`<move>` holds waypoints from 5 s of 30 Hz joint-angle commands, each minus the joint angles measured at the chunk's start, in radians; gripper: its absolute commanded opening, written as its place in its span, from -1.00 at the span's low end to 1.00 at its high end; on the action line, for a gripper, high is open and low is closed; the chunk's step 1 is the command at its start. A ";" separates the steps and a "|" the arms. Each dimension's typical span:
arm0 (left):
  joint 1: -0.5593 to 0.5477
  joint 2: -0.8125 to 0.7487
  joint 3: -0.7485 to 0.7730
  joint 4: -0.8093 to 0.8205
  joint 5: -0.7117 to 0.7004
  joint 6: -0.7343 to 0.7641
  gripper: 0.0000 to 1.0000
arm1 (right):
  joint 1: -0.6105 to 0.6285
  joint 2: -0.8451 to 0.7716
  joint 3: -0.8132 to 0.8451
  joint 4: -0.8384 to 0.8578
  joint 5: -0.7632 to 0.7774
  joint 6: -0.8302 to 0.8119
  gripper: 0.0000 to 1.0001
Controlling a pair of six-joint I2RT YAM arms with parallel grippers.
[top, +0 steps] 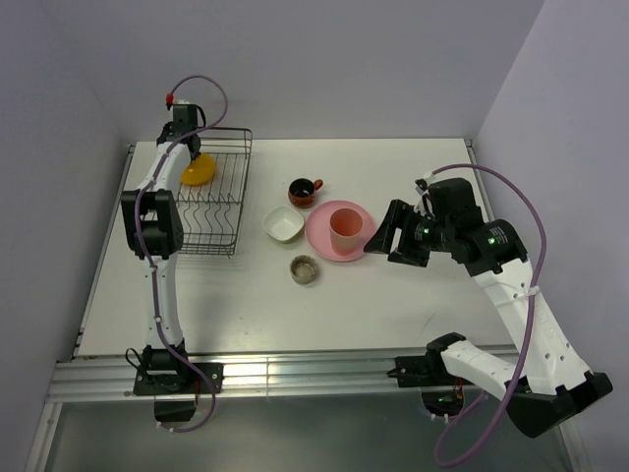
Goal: Load the mixed dishes into the dish rack
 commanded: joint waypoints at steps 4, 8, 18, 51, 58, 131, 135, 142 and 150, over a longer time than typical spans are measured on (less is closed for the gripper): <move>0.006 -0.127 -0.080 0.063 0.033 -0.022 -0.11 | -0.003 -0.003 0.027 0.008 -0.001 0.009 0.51; -0.011 -0.161 -0.094 0.060 -0.018 -0.020 0.10 | -0.003 -0.005 0.033 0.008 -0.003 0.008 0.51; -0.046 -0.279 -0.056 -0.059 -0.131 -0.097 0.40 | -0.003 -0.011 0.059 -0.002 -0.015 -0.001 0.51; -0.559 -0.776 -0.774 -0.273 0.405 -0.628 0.23 | -0.003 -0.182 0.001 -0.002 -0.021 -0.041 0.51; -0.562 -0.695 -0.736 -0.270 0.378 -0.686 0.24 | -0.003 -0.202 0.018 -0.030 -0.006 -0.051 0.51; -0.511 -0.460 -0.584 -0.314 0.255 -0.781 0.26 | -0.004 -0.227 0.069 -0.093 0.059 -0.095 0.52; -0.481 -0.444 -0.578 -0.300 0.258 -0.778 0.26 | -0.004 -0.230 0.064 -0.097 0.065 -0.093 0.52; -0.459 -0.391 -0.538 -0.317 0.263 -0.764 0.25 | -0.004 -0.235 0.069 -0.105 0.074 -0.087 0.51; -0.459 -0.349 -0.521 -0.308 0.280 -0.761 0.17 | -0.004 -0.235 0.061 -0.096 0.072 -0.077 0.52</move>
